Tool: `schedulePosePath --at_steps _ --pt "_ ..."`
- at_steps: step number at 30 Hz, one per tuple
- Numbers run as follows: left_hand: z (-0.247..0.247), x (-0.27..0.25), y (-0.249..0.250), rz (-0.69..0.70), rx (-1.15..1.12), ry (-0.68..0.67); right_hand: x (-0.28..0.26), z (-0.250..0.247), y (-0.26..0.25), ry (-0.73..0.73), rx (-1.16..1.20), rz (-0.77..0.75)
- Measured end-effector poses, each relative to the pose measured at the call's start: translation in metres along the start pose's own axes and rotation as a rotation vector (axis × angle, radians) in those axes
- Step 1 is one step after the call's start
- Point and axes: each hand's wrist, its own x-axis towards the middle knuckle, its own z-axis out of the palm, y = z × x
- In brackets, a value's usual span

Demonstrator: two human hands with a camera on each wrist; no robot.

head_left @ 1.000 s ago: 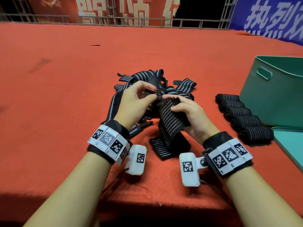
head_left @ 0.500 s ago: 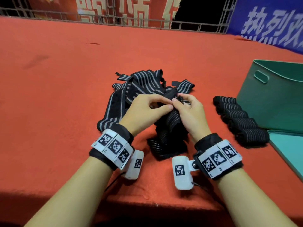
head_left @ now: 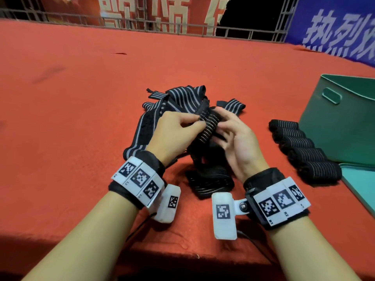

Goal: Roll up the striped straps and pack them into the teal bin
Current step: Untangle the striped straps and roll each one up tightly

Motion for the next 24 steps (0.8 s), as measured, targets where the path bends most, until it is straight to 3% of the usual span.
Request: schedulePosePath --at_steps 7,13,19,24 --pt "-0.003 0.005 0.002 -0.036 -0.164 0.023 -0.006 -0.014 0.002 -0.091 -0.287 -0.132" --pt "-0.017 0.016 -0.015 -0.055 -0.239 0.244 -0.008 -0.020 -0.013 -0.083 -0.368 -0.126" --pt "-0.006 0.005 -0.003 0.043 -0.174 -0.007 -0.011 -0.014 -0.008 -0.055 -0.380 -0.221" --pt "-0.006 0.002 -0.001 0.045 -0.156 0.002 -0.007 -0.023 -0.003 0.006 -0.485 -0.300"
